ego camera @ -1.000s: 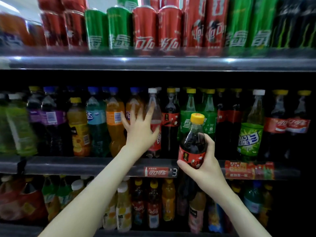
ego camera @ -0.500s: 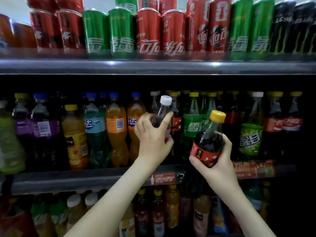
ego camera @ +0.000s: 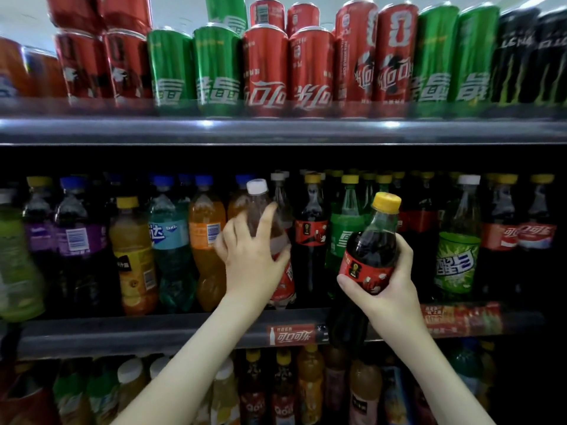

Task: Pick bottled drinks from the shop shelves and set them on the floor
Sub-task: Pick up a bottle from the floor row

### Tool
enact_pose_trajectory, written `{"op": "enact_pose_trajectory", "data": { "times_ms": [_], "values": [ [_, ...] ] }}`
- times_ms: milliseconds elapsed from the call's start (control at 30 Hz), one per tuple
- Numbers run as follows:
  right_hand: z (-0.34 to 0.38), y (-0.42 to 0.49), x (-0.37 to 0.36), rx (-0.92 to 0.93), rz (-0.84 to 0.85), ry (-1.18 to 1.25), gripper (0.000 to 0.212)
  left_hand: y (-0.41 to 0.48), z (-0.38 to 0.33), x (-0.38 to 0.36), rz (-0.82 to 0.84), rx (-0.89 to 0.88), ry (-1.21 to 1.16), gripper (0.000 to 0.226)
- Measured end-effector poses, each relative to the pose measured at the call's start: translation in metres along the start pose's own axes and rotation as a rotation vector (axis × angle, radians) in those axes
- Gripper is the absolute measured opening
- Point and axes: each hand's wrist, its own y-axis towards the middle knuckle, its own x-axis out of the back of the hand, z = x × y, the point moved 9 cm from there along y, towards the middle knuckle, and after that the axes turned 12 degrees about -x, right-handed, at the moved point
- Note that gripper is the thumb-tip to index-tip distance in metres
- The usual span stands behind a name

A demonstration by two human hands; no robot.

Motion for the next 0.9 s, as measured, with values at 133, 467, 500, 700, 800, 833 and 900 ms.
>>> {"op": "enact_pose_trajectory", "data": {
  "times_ms": [133, 467, 500, 700, 800, 833, 900],
  "values": [
    [0.008, 0.007, -0.006, 0.046, 0.028, -0.008, 0.085, 0.011, -0.003, -0.019, 0.080, -0.011, 0.124, 0.078],
    [-0.007, 0.013, 0.019, 0.024, 0.022, -0.012, 0.085, 0.015, -0.007, -0.041, 0.102, -0.052, 0.171, 0.072],
    [-0.009, 0.014, 0.022, 0.021, 0.021, -0.013, 0.085, 0.013, -0.010, -0.041, 0.096, -0.041, 0.170, 0.071],
    [-0.018, 0.020, 0.035, 0.017, -0.018, -0.019, 0.085, 0.003, -0.065, -0.052, 0.123, -0.171, 0.145, 0.069],
    [-0.022, 0.023, 0.041, 0.013, -0.028, -0.023, 0.087, 0.005, -0.082, -0.062, 0.149, -0.193, 0.110, 0.074],
    [-0.024, 0.024, 0.043, 0.012, -0.032, -0.020, 0.087, 0.007, -0.086, -0.065, 0.154, -0.196, 0.108, 0.075],
    [-0.027, 0.027, 0.048, 0.005, -0.037, -0.009, 0.088, 0.012, -0.090, -0.072, 0.159, -0.203, 0.104, 0.076]
  ]
}}
